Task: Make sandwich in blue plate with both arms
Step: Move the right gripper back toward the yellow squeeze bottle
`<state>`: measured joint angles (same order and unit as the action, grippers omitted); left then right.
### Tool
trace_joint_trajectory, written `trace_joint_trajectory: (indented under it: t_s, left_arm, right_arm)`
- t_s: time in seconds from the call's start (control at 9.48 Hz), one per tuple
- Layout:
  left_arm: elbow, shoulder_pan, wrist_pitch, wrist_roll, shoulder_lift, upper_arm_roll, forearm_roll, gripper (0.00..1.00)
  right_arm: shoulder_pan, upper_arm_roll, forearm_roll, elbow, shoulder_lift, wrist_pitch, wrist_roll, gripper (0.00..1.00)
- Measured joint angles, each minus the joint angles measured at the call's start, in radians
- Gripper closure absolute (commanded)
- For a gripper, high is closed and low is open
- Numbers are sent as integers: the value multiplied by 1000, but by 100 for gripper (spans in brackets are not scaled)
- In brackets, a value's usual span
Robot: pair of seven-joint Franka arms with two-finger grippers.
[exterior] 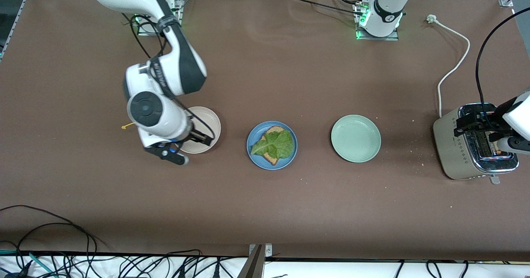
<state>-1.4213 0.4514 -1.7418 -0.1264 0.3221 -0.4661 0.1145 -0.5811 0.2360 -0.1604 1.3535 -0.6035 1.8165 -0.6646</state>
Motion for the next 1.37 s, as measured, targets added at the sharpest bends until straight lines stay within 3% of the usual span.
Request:
trace_joint_trajectory:
  t_s: [0.32, 0.53, 0.84, 1.06, 1.27, 1.37]
  left_arm:
    - [0, 3, 0, 0, -2, 3, 0, 0]
    - [0, 6, 2, 0, -3, 3, 0, 0]
    - [0, 6, 4, 0, -4, 2, 0, 0]
    - [0, 6, 5, 0, -5, 2, 0, 0]
    - [0, 6, 6, 0, -5, 0, 0, 0]
    - [0, 5, 6, 0, -5, -1, 0, 0]
  right_arm:
    - [6, 173, 17, 46, 32, -105, 386, 0]
    - [18, 251, 32, 150, 120, -100, 582, 0]
    - [150, 263, 50, 390, 311, -11, 869, 0]
    - [258, 250, 50, 555, 377, 142, 1104, 0]
    - [404, 168, 16, 698, 395, 286, 1341, 0]
    - [458, 138, -59, 739, 395, 308, 1462, 0]
